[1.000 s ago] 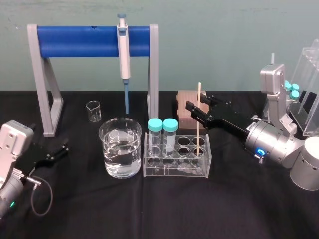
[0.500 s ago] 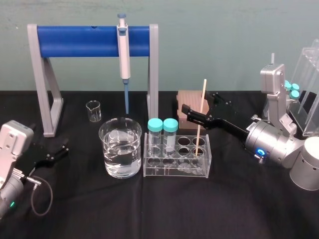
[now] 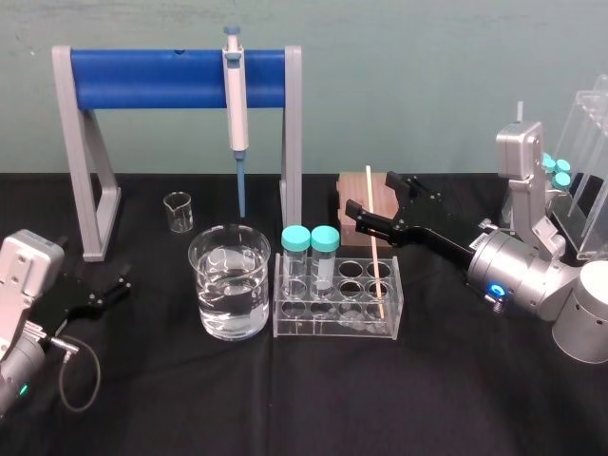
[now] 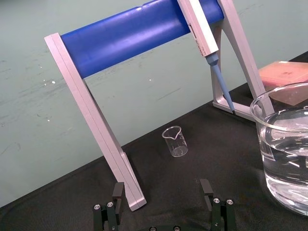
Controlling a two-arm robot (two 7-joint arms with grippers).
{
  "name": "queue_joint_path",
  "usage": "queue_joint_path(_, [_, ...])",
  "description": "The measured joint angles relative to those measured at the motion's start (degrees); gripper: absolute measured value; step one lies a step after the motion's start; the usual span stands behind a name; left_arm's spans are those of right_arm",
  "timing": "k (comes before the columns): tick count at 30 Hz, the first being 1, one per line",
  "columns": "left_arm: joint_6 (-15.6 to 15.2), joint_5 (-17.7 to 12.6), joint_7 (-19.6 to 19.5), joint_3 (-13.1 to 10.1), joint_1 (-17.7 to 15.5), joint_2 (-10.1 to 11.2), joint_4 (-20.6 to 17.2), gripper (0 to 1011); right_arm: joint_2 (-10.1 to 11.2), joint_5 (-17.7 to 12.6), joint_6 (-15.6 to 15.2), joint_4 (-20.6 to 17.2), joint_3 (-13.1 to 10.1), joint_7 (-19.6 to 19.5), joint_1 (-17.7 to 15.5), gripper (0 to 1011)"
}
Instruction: Hold the thermometer with one hand and immerse one end into the beaker, then reinsert it into the test tube rack.
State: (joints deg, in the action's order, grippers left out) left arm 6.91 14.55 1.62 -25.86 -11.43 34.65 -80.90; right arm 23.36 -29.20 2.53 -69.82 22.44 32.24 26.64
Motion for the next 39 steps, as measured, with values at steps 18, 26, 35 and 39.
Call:
queue_joint_path(18, [0.0,0.0,0.0,0.0,0.0,0.0,0.0,1004,-2.0,1.5,-4.6,-0.8,-7.2,-17.0,-5.3,1003])
queue_joint_path(26, [0.0,0.0,0.0,0.0,0.0,0.0,0.0,1004,-2.8,3.4,-5.8,0.2,-9.2,-20.6,-6.6,1003])
queue_joint_path(35, [0.0,0.0,0.0,0.0,0.0,0.0,0.0,1004,-2.7,4.1,-6.0,0.3,-9.3,-20.3,-6.6,1003])
queue_joint_path(39, [0.0,0.0,0.0,0.0,0.0,0.0,0.0,1004,-2.7,4.0,-6.0,0.3,-9.3,-20.4,-6.6,1003])
